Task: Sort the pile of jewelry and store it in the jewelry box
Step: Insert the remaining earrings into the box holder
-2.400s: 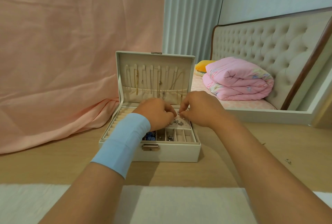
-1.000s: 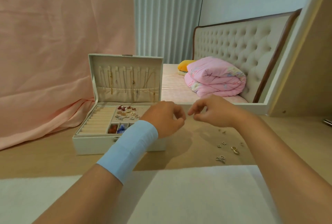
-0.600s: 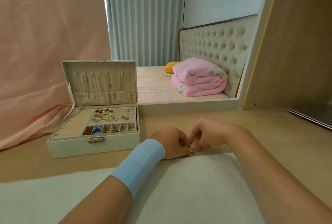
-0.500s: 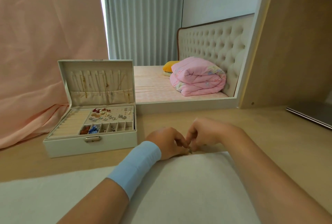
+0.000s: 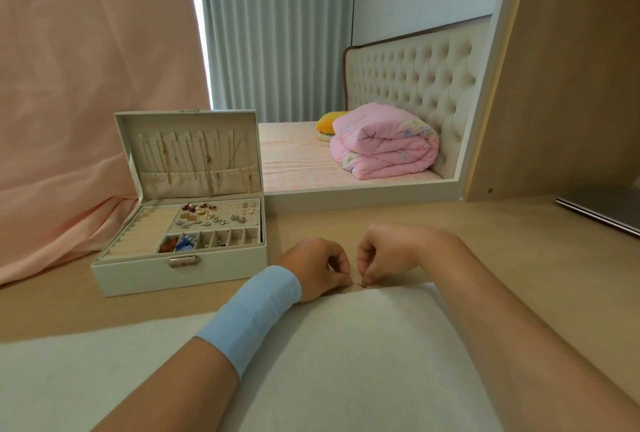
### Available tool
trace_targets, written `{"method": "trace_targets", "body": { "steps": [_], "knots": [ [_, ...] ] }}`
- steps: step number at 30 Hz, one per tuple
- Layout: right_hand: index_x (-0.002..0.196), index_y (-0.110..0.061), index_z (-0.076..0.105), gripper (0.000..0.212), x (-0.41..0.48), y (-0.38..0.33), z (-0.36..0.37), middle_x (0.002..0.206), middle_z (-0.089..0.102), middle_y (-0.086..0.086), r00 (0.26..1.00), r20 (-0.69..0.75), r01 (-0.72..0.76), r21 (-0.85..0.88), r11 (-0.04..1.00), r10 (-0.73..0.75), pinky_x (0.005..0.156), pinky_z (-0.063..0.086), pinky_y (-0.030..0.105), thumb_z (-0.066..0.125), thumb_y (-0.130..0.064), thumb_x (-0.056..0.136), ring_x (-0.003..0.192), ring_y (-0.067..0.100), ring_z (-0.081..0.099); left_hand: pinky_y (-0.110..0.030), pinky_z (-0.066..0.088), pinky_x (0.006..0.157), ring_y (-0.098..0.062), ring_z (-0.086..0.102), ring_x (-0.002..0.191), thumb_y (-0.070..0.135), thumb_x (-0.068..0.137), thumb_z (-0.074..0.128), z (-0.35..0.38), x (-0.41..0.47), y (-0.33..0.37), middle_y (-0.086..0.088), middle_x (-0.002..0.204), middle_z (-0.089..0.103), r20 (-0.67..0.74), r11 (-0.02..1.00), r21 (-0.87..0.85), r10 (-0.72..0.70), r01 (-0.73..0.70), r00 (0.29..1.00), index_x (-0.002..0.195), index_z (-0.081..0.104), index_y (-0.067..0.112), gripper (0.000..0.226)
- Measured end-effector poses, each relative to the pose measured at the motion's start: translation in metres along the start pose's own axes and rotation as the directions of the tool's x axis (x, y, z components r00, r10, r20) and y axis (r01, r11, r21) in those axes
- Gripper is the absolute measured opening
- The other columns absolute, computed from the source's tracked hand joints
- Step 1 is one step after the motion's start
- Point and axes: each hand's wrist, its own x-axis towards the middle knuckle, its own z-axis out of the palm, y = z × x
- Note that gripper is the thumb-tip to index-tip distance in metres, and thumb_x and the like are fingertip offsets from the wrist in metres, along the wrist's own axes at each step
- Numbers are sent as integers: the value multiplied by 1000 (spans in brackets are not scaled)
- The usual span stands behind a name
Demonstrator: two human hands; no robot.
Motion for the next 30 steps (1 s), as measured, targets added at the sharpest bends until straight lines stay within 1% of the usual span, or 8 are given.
{"method": "trace_targets", "body": {
  "steps": [4, 7, 12, 17, 21, 24, 28, 30],
  "knots": [
    [72, -30, 77, 8, 0, -8, 5, 72, 74, -14, 998, -47, 33, 55, 998, -30, 67, 57, 30, 79, -22, 74, 76, 9, 68, -19, 43, 67, -5, 55, 75, 28, 82, 75, -3, -3, -1, 13, 82, 62, -14, 1000, -12, 3, -3, 1000, 80, 66, 31, 10],
    [71, -29, 76, 8, 1, -13, 11, 68, 72, -15, 996, -68, 63, 124, 990, -55, 67, 56, 30, 78, -20, 73, 66, 6, 65, -19, 40, 65, -9, 54, 75, 23, 82, 74, -8, -4, -2, 9, 86, 63, -17, 1000, 8, 2, -2, 1000, 83, 65, 30, 11],
    [81, -28, 81, 10, 6, -23, 9, 66, 69, -17, 975, -181, 178, 302, 937, -126, 66, 48, 21, 84, -19, 77, 60, -1, 57, -16, 39, 64, -1, 53, 72, 24, 83, 74, -44, -12, -8, 11, 91, 66, -37, 999, 50, -12, 14, 999, 91, 69, 31, 12],
    [80, -25, 78, 11, 3, -46, 3, 69, 67, -10, 937, -301, 303, 441, 845, -179, 46, 40, 15, 79, -15, 85, 45, 1, 46, -16, 40, 64, 1, 55, 70, 23, 86, 74, -93, -27, -34, 13, 88, 67, -123, 999, -7, -52, 51, 991, 84, 71, 31, 9],
    [82, -21, 77, 12, 12, -71, 0, 68, 66, -9, 900, -394, 380, 504, 776, -185, 49, 43, 16, 78, -9, 86, 44, -2, 47, -22, 44, 71, 1, 57, 74, 22, 87, 73, -115, -38, -63, 15, 85, 68, -212, 992, -71, -121, 108, 970, 80, 70, 34, 14],
    [87, -18, 78, 10, 24, -90, -2, 71, 68, -7, 870, -455, 427, 497, 756, -192, 50, 44, 14, 76, -8, 87, 44, -6, 50, -24, 43, 77, 0, 59, 80, 22, 87, 73, -119, -41, -78, 16, 86, 68, -221, 984, -114, -156, 134, 963, 83, 71, 33, 12],
    [90, -15, 79, 8, 44, -112, 0, 66, 65, -14, 854, -479, 450, 484, 751, -203, 52, 40, 8, 75, -8, 88, 45, -9, 51, -19, 46, 69, -5, 64, 82, 23, 87, 73, -119, -41, -84, 13, 86, 69, -229, 980, -105, -189, 169, 955, 89, 70, 29, 7],
    [90, -16, 79, 8, 53, -120, 2, 66, 65, -15, 858, -472, 446, 487, 751, -203, 53, 38, 7, 76, -9, 88, 46, -10, 52, -18, 49, 70, -6, 65, 81, 23, 86, 75, -119, -40, -88, 11, 84, 71, -213, 980, -84, -194, 180, 957, 86, 71, 29, 7]
  ]
}}
